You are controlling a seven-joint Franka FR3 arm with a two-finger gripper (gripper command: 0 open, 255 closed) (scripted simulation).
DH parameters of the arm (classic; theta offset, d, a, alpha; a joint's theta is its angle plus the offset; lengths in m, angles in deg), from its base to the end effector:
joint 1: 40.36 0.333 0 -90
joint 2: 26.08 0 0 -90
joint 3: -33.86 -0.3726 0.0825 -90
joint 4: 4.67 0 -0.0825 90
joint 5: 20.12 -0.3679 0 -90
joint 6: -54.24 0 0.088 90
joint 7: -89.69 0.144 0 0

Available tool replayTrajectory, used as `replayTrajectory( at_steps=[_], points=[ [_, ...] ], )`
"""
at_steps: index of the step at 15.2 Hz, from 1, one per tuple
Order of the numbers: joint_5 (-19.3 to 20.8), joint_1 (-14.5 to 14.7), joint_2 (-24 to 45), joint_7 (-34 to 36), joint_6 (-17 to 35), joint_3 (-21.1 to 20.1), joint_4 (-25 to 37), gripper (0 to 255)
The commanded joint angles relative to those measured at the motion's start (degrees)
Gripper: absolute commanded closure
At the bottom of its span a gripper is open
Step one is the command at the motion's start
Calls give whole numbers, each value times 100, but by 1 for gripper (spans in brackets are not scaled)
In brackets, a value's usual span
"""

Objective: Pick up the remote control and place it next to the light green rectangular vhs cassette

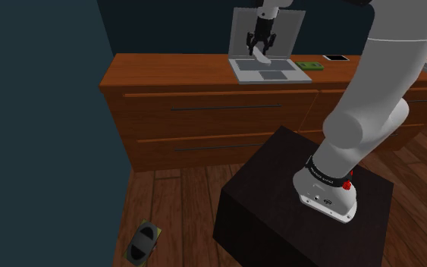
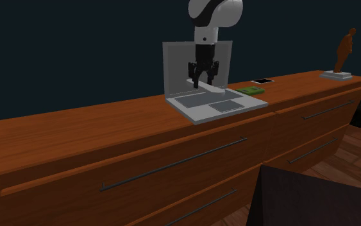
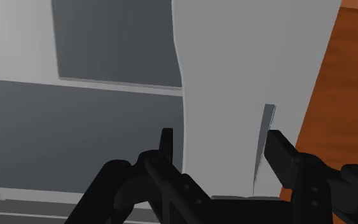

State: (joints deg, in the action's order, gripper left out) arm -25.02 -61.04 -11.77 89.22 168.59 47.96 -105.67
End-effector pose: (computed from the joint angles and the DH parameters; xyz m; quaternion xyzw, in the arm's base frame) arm 0.5243 -0.3401 0.4496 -0.9512 0.3086 0.0014 0.0096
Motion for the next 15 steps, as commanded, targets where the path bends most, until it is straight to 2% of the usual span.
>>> replayTrajectory(
  at_steps=[1,8,15],
  points=[
    [-4,-151,-72,-261,47,94,-126,255],
    [-32,-678,-214,-1140,84,428,-335,255],
    [-135,-1249,-99,-2068,23,759,-208,255]
  ],
)
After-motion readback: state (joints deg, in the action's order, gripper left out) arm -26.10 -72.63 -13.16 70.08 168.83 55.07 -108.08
